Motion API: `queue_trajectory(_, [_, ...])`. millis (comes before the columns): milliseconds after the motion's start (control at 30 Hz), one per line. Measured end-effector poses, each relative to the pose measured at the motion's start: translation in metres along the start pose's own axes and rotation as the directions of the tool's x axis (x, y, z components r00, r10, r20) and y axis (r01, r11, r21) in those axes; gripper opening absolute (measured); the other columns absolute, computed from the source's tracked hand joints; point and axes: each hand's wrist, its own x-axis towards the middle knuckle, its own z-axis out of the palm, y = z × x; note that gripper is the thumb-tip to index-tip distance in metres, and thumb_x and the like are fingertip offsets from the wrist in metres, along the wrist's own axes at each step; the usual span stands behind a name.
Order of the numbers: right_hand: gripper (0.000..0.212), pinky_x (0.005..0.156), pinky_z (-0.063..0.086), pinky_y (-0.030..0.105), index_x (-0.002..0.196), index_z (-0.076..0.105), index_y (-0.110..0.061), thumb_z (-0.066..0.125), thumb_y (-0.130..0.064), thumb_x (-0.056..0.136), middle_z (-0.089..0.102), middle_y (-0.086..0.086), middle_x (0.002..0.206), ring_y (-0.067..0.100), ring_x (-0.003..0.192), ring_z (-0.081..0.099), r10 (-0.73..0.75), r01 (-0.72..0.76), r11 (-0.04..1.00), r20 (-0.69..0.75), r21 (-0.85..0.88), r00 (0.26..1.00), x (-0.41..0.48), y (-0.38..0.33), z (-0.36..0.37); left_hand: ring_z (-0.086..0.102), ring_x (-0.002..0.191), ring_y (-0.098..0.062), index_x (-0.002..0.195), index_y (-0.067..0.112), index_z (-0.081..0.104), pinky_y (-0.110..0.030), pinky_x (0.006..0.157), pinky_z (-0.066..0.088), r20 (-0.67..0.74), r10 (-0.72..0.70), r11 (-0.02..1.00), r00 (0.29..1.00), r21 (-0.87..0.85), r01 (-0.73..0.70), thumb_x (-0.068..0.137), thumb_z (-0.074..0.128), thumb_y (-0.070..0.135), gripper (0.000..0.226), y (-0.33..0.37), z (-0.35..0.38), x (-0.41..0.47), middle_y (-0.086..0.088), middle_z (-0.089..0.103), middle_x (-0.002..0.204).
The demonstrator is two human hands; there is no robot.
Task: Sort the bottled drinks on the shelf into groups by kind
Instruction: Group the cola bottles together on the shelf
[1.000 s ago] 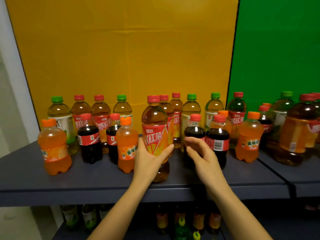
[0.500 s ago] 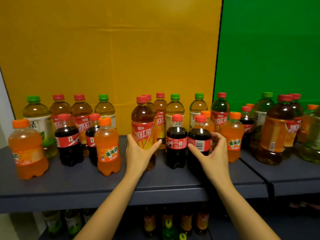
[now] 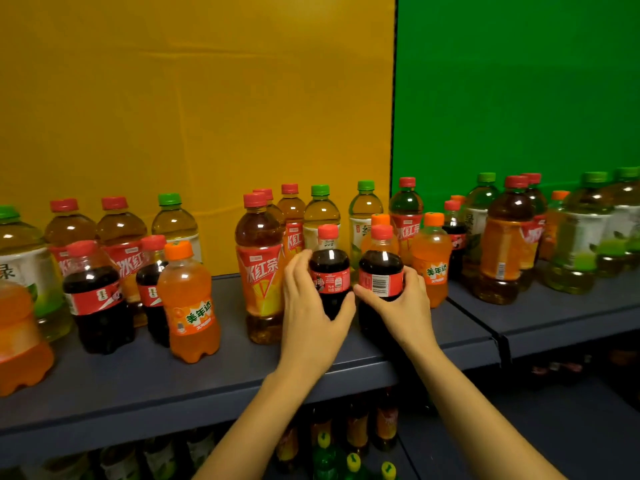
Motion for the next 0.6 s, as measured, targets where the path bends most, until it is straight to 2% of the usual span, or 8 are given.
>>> queue_trajectory(67, [0.064, 0.092, 0.049, 0.04, 0.114, 0.053, -0.023, 0.08, -0.045, 0.06, 0.053, -0.001, 0.111, 0.016, 0.103, 0.055, 0.021, -0.021, 0.998, 0.008, 0.058, 1.0, -0.002, -0.001, -0.007, 0.015, 0.139, -0.011, 0.145, 0.012, 0.009, -0.021, 0.111, 0.017, 0.04, -0.099, 0.995, 0.994, -0.006, 0.1, 0.08, 0.067, 0.034, 0.089, -0.004, 0.01, 0.006, -0.004, 0.016, 0.15])
queue_trajectory(133, [0.062, 0.091, 0.051, 0.042, 0.109, 0.055, -0.031, 0.078, -0.053, 0.055, 0.059, 0.0, 0.112, 0.017, 0.103, 0.059, 0.051, -0.052, 0.989, 0.012, 0.136, 0.999, -0.004, 0.001, -0.015, 0.016, 0.141, -0.021, 0.146, 0.011, 0.004, -0.034, 0.115, 0.022, 0.06, -0.193, 0.979, 0.979, -0.053, 0.196, 0.075, 0.071, 0.037, 0.101, -0.009, 0.019, 0.012, -0.009, 0.014, 0.151])
queue_trajectory(233, [0.049, 0.089, 0.052, 0.039, 0.108, 0.058, -0.034, 0.08, -0.038, 0.064, 0.066, -0.002, 0.106, 0.015, 0.098, 0.064, 0.128, -0.129, 0.956, 0.021, 0.262, 0.992, -0.011, 0.003, -0.027, 0.031, 0.134, -0.025, 0.142, 0.01, 0.014, -0.037, 0.108, 0.032, 0.093, -0.341, 0.922, 0.936, -0.163, 0.352, 0.065, 0.081, 0.033, 0.104, -0.018, 0.028, 0.022, -0.011, 0.029, 0.145])
queue_trajectory(333, [0.048, 0.084, 0.052, 0.032, 0.113, 0.057, -0.026, 0.078, -0.028, 0.069, 0.068, -0.003, 0.103, 0.015, 0.097, 0.065, 0.171, -0.162, 0.93, 0.002, 0.329, 0.985, -0.024, -0.004, -0.044, 0.051, 0.117, -0.027, 0.129, 0.012, 0.036, -0.039, 0.095, 0.044, 0.147, -0.45, 0.834, 0.881, -0.283, 0.473, 0.062, 0.084, 0.027, 0.084, -0.026, 0.038, 0.027, -0.01, 0.051, 0.127])
queue_trajectory(433, [0.046, 0.078, 0.052, 0.027, 0.113, 0.056, -0.02, 0.076, -0.025, 0.072, 0.066, 0.001, 0.103, 0.017, 0.096, 0.064, 0.217, -0.182, 0.928, -0.076, 0.326, 0.973, -0.037, -0.002, -0.065, 0.056, 0.106, -0.024, 0.121, 0.012, 0.046, -0.036, 0.088, 0.046, 0.169, -0.42, 0.831, 0.892, -0.323, 0.453, 0.064, 0.083, 0.024, 0.069, -0.023, 0.042, 0.027, -0.008, 0.059, 0.118])
queue_trajectory(533, [0.043, 0.078, 0.051, 0.027, 0.11, 0.057, -0.023, 0.076, -0.026, 0.072, 0.066, 0.001, 0.104, 0.016, 0.095, 0.064, 0.227, -0.182, 0.927, -0.103, 0.328, 0.968, -0.047, -0.001, -0.089, 0.056, 0.092, -0.016, 0.116, 0.013, 0.049, -0.026, 0.076, 0.043, 0.145, -0.333, 0.868, 0.932, -0.338, 0.363, 0.066, 0.081, 0.021, 0.059, -0.009, 0.046, 0.019, 0.0, 0.06, 0.105])
queue_trajectory(600, [0.038, 0.078, 0.051, 0.028, 0.106, 0.057, -0.025, 0.075, -0.027, 0.072, 0.066, 0.001, 0.102, 0.015, 0.094, 0.064, 0.206, -0.151, 0.942, -0.161, 0.3, 0.965, -0.053, 0.007, -0.122, 0.057, 0.083, -0.009, 0.112, 0.017, 0.052, -0.018, 0.067, 0.042, 0.191, -0.292, 0.85, 0.937, -0.398, 0.346, 0.066, 0.081, 0.018, 0.054, 0.013, 0.059, 0.013, 0.009, 0.059, 0.094])
